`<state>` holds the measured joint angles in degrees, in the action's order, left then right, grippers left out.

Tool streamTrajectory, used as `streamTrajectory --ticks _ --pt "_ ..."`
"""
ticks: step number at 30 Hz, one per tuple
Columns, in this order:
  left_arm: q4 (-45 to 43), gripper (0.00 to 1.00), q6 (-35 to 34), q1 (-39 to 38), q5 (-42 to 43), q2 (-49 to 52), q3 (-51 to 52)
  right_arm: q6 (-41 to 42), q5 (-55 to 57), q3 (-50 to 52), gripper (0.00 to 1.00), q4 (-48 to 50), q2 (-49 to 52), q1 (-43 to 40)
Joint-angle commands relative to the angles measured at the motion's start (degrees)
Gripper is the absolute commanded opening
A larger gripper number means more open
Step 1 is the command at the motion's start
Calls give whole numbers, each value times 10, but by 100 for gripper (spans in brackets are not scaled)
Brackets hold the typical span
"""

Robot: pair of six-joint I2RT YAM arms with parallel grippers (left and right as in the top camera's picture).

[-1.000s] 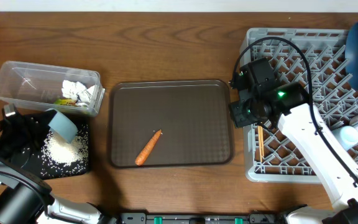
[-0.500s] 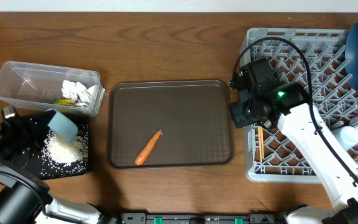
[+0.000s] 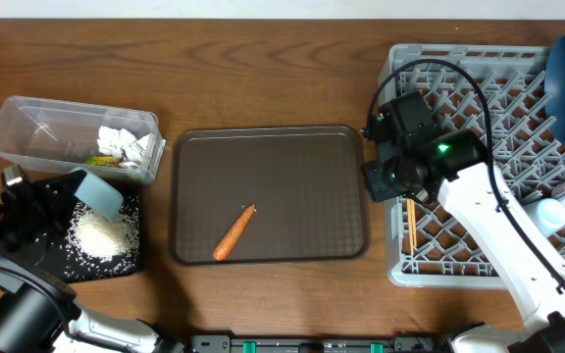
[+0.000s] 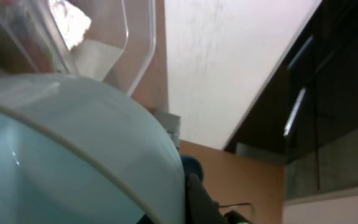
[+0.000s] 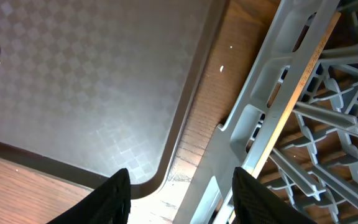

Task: Sort waste into correct bins and load items into the dishwasher rack
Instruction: 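Tilt the bowl with the left gripper to pour rice onto the black tray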

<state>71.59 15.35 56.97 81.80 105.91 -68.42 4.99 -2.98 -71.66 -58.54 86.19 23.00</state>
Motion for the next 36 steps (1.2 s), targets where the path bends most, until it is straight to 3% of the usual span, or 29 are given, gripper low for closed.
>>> streamTrajectory --ticks 1,3,16,24,31,36 --pt "51 6 64 5 59 5 1 7 2 -1 52 -3 3 3" --pt "73 6 103 7 54 4 1 7 2 -1 52 -3 3 3" --pt "48 6 112 8 30 5 1 7 11 -1 52 -2 3 3" --pt "112 6 137 -2 0 3 1 7 13 -1 52 -2 3 3" --pt "230 6 285 -106 0 -11 1 12 18 -1 52 -1 3 3" --pt "247 6 344 -208 -21 -26 1 18 21 -1 52 -2 3 3"
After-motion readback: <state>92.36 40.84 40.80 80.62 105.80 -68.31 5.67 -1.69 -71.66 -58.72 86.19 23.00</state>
